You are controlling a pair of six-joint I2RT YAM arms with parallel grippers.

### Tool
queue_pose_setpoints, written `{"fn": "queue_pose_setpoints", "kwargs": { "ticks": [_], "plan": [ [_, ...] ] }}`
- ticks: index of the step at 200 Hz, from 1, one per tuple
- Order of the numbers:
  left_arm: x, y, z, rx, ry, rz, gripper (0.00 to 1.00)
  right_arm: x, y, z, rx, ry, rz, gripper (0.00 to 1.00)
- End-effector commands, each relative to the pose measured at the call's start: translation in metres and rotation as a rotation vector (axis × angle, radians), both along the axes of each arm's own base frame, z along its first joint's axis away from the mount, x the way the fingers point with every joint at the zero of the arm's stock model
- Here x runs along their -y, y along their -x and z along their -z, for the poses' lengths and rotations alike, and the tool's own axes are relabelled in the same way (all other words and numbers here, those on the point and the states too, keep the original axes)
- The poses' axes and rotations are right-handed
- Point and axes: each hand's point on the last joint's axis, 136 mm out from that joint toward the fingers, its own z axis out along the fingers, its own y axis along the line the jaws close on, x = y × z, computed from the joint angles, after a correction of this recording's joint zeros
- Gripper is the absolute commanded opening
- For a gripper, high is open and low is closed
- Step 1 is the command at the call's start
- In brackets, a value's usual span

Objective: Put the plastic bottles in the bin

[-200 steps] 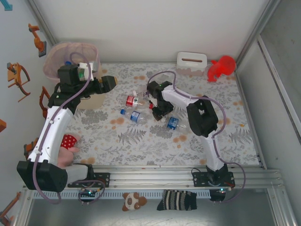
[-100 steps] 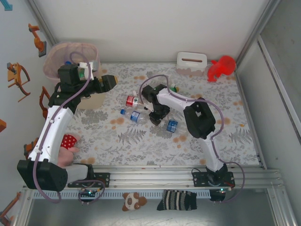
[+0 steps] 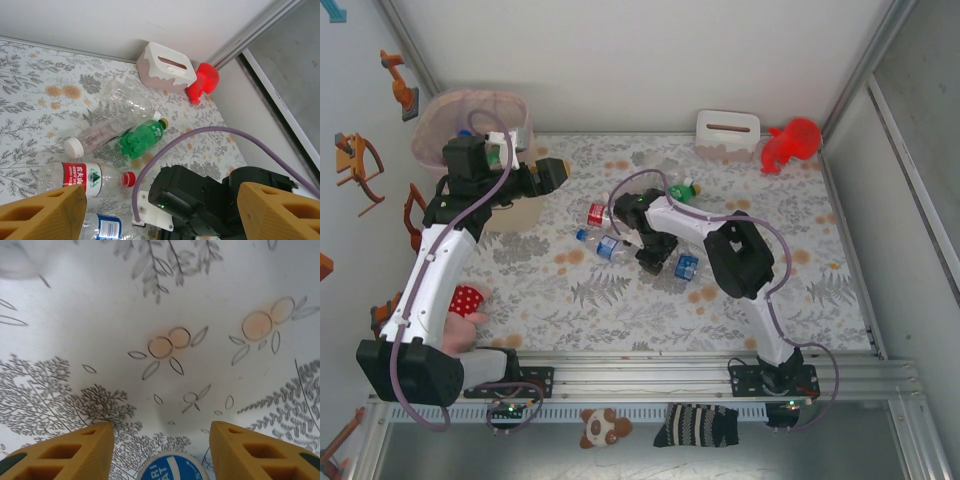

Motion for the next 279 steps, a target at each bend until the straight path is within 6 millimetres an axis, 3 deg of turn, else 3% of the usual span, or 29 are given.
{"fn": "queue_pose_setpoints", "kwargs": {
  "ticks": [1,65,108,135,186,245,279],
  "plan": [
    [0.006,0.002,-0.019,0.046,0.030,0.023,0.78,0.010,0.001,-0.017,0.032,0.030,-0.010,0.48],
    [0.010,0.003,-0.020,0.051,0.032,0.034,0.78,0.008,-0.002,-0.030,0.067,0.011,-0.011,0.26],
    [0.024,0.007,-0.024,0.081,0.024,0.089,0.78,-0.003,-0.007,-0.069,0.139,-0.113,0.033,0.24],
    [0.042,0.017,-0.033,0.154,0.017,0.168,0.78,-0.019,-0.009,-0.110,0.188,-0.281,0.086,0.24],
    [0.087,0.045,-0.054,0.327,0.041,0.356,0.78,-0.045,-0.019,-0.207,0.347,-0.597,0.173,0.23],
    [0.122,0.077,-0.073,0.495,0.083,0.512,0.80,-0.055,-0.020,-0.324,0.534,-0.978,0.261,0.22],
    [0.130,0.093,-0.077,0.552,0.104,0.572,0.81,-0.048,-0.012,-0.376,0.620,-1.144,0.282,0.22]
  ]
}}
